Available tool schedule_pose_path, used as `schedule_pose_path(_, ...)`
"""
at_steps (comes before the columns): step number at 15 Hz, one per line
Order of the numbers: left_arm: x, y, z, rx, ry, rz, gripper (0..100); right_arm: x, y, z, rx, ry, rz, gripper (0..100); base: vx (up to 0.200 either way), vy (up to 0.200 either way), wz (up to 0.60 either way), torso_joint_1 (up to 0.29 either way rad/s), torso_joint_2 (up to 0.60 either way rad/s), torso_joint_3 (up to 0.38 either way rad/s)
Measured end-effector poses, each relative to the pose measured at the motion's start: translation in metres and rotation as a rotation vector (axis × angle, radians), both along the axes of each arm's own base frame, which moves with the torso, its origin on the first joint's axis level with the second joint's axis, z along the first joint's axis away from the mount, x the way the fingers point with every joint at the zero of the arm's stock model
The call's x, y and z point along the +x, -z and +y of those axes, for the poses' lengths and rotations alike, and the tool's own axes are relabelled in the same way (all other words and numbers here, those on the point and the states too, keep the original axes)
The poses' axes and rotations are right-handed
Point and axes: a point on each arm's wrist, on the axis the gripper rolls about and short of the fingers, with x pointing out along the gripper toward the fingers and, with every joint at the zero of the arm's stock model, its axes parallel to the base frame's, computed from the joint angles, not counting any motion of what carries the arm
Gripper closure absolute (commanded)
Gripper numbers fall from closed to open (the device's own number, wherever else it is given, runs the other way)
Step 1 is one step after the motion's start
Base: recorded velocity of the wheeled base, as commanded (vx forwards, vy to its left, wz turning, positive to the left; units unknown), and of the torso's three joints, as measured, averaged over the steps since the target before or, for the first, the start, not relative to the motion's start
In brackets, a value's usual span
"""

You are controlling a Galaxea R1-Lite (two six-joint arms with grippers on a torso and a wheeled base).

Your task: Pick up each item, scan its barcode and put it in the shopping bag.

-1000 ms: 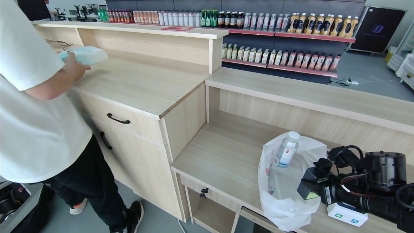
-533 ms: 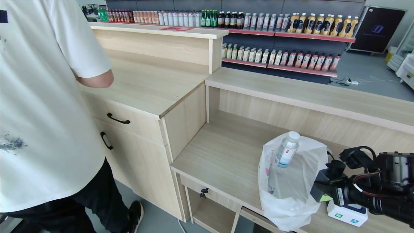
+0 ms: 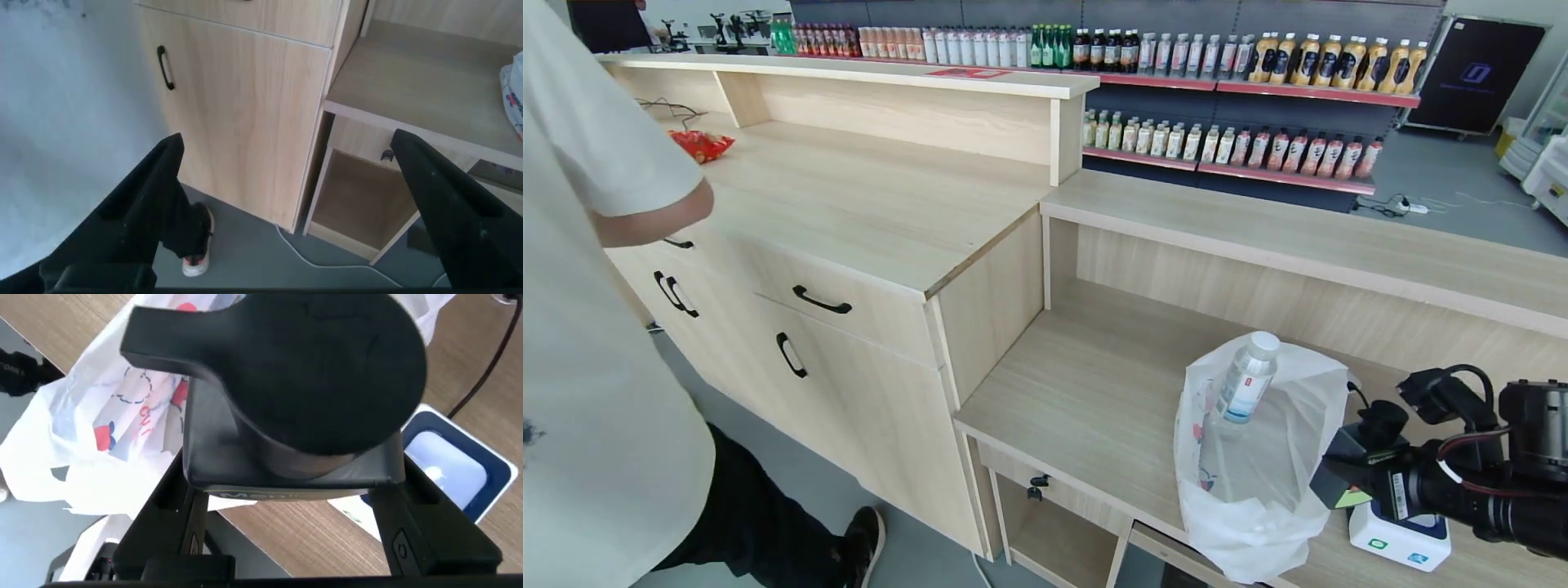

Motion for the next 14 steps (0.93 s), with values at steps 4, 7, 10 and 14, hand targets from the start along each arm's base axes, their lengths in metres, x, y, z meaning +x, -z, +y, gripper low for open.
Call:
schedule_pose_path(4, 0.000, 0.000, 0.000, 0.000, 0.000, 0.000, 0, 0.005, -0.031, -0.001, 0.037, -0.075, -0.211, 100, 0.000, 0.000, 0.00, 0.000, 0.00, 0.000)
schedule_pose_path(7, 0.000, 0.000, 0.000, 0.000, 0.000, 0.000, 0, 0.016, -0.042, -0.002, 0.035, -0.074, -0.288, 100, 0.000, 0.000, 0.00, 0.000, 0.00, 0.000)
schedule_pose_path(10, 0.000, 0.000, 0.000, 0.000, 0.000, 0.000, 0, 0.032, -0.032, 0.001, 0.046, -0.086, -0.258, 100, 0.000, 0.000, 0.00, 0.000, 0.00, 0.000)
schedule_pose_path(14, 0.000, 0.000, 0.000, 0.000, 0.000, 0.000, 0, 0.043, -0.010, 0.016, 0.047, -0.148, -0.178, 100, 0.000, 0.000, 0.00, 0.000, 0.00, 0.000)
